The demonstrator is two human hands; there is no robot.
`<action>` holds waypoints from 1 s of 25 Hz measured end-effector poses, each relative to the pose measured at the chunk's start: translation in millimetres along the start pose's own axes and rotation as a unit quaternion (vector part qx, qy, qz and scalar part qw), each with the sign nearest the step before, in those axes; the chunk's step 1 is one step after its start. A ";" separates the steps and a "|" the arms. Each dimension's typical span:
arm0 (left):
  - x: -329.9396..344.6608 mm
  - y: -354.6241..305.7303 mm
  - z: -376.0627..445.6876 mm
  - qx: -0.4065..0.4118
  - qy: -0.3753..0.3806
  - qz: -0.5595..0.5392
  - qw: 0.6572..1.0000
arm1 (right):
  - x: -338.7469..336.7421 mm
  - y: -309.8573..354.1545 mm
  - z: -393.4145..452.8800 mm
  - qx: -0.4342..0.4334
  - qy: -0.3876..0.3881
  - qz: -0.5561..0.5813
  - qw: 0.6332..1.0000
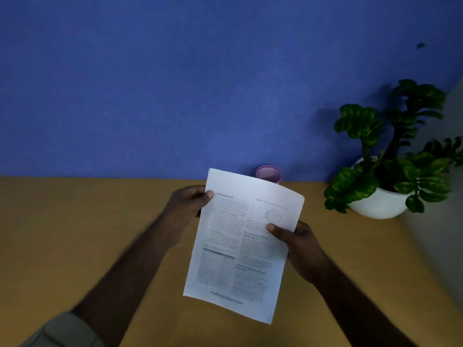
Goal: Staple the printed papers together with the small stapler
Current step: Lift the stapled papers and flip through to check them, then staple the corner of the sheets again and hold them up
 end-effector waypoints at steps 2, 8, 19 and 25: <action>5.8 14.8 -3.4 -0.010 -0.089 -0.038 0.995 | 8.3 -10.5 -0.8 0.007 0.004 0.006 1.000; -13.4 13.0 -4.6 0.051 -0.184 0.016 0.981 | 9.1 -18.7 -3.3 0.033 0.046 -0.093 0.994; -36.2 -2.8 -2.9 0.108 -0.032 0.311 0.944 | -80.7 -57.3 5.8 0.146 -0.011 -0.640 0.754; -28.1 15.7 -2.3 0.106 0.025 0.350 0.930 | -60.9 -75.8 5.1 0.200 -0.124 -0.514 0.825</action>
Point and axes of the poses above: each hand's wrist, its own z-axis towards the middle knuckle, its own x-axis out of the palm, y = z × x, the point moved 5 cm from there along z, towards the middle knuckle, and after that the axes turned 2 degrees about -z, right-handed, at the moved point
